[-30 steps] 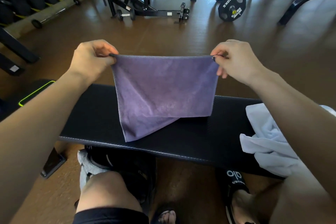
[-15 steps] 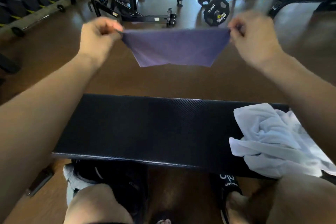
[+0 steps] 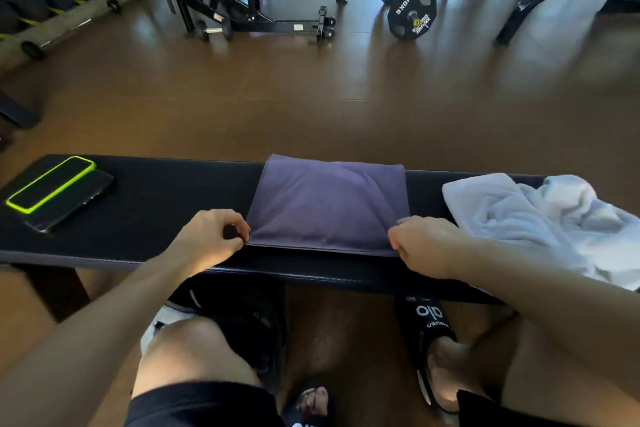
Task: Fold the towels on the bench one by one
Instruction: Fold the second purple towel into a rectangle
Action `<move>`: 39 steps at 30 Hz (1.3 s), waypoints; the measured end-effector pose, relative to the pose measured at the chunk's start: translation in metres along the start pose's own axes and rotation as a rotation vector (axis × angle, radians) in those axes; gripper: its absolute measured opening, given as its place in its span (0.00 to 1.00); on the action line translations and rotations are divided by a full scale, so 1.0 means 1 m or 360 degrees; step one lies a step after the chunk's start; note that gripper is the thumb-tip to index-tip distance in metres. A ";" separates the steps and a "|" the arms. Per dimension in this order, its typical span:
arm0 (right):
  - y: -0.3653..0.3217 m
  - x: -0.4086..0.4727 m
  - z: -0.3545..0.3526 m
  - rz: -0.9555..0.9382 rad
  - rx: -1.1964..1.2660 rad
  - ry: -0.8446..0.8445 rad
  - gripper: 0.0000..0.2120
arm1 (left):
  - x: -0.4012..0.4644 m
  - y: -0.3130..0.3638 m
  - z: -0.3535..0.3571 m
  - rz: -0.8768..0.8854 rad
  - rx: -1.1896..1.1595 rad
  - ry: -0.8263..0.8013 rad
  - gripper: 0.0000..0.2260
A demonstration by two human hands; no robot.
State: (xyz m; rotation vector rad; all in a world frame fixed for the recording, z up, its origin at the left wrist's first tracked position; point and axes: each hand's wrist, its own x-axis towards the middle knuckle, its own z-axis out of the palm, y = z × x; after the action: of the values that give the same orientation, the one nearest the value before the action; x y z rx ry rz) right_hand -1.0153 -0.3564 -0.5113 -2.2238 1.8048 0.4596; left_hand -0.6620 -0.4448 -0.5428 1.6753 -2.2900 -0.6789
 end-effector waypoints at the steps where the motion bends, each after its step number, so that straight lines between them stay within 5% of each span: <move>1: -0.004 -0.003 0.000 -0.0002 0.0005 -0.0078 0.05 | -0.005 -0.003 0.000 0.0056 0.0032 -0.0023 0.15; 13: -0.015 -0.019 -0.002 -0.0112 -0.0037 -0.0251 0.07 | -0.027 -0.019 0.002 0.0643 0.0604 -0.0134 0.15; 17: -0.014 -0.009 -0.018 -0.0113 0.0121 -0.0002 0.15 | -0.020 0.010 -0.006 0.0505 0.0765 -0.0345 0.16; 21: -0.033 0.041 -0.013 -0.0001 0.0342 0.0431 0.24 | 0.009 0.066 0.018 0.0355 0.0512 -0.0152 0.23; 28: -0.045 0.077 0.059 0.0554 0.0418 0.0553 0.31 | 0.034 0.077 0.100 0.0111 0.0735 -0.0112 0.31; 32: -0.043 0.081 0.055 0.0573 0.0492 0.0505 0.32 | 0.036 0.076 0.098 0.0089 0.0725 -0.0162 0.31; 39: -0.042 0.115 0.028 0.0455 0.0567 0.0793 0.29 | 0.077 0.100 0.087 0.0174 0.0647 0.0031 0.28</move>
State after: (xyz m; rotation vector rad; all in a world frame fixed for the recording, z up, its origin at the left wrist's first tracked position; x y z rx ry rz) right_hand -0.9552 -0.4409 -0.5826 -1.9485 2.2412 -0.3869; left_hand -0.8092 -0.4731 -0.5764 1.6828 -2.6133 -0.1781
